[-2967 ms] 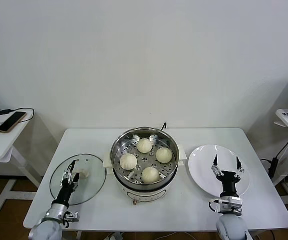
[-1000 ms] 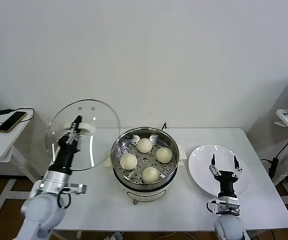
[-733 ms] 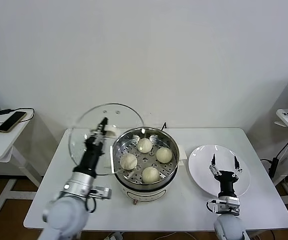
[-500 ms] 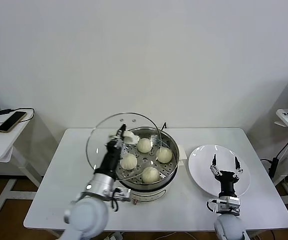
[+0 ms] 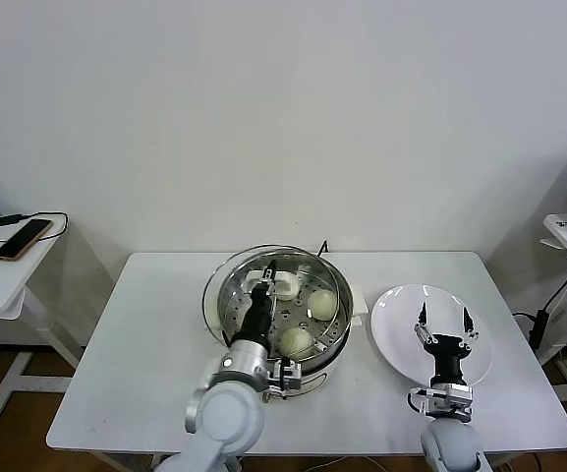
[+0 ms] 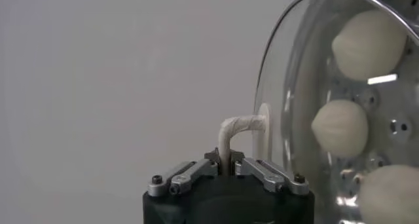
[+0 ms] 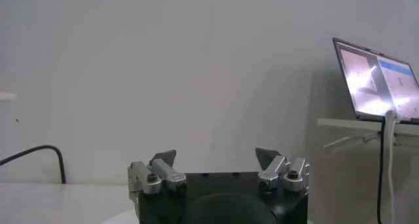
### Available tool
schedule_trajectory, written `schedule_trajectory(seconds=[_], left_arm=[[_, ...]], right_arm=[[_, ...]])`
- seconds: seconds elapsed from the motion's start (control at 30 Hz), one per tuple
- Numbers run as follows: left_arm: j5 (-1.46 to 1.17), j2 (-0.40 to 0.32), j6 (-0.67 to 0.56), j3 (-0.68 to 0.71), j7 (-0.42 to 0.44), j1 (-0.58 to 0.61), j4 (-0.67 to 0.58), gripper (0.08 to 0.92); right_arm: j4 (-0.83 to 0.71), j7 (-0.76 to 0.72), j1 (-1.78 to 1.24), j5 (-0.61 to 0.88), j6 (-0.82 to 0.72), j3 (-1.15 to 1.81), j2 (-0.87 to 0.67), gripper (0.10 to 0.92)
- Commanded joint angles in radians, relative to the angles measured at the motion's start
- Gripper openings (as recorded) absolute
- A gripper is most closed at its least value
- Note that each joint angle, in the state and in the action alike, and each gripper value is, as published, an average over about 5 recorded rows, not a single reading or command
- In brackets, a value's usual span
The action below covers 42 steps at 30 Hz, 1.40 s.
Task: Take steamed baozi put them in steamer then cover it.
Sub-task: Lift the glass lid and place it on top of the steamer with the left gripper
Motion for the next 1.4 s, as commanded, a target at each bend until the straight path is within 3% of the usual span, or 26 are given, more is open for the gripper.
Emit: schedule_trajectory(seconds=[0.03,0.47,1.4], left_arm=[[0.047,-0.103,0.028,0.022,-0.036,-0.007,0.058,0.190],[0.023,-0.120,0.013,0.030,-0.172,0.006,0.116,0.190],[0.089,-0.114,-0.007,0.020,-0.073,0.001,0.141,0.190]], right_arm=[[-0.006,0.000,0.007,0.002,-0.001,-0.001,-0.002,0.823],[-0.001,0.002,0.016,0.002,-0.004,-0.003,-0.003,0.823],[-0.009,0.000,0.024,0.004,-0.004,-0.002,-0.005,0.823]])
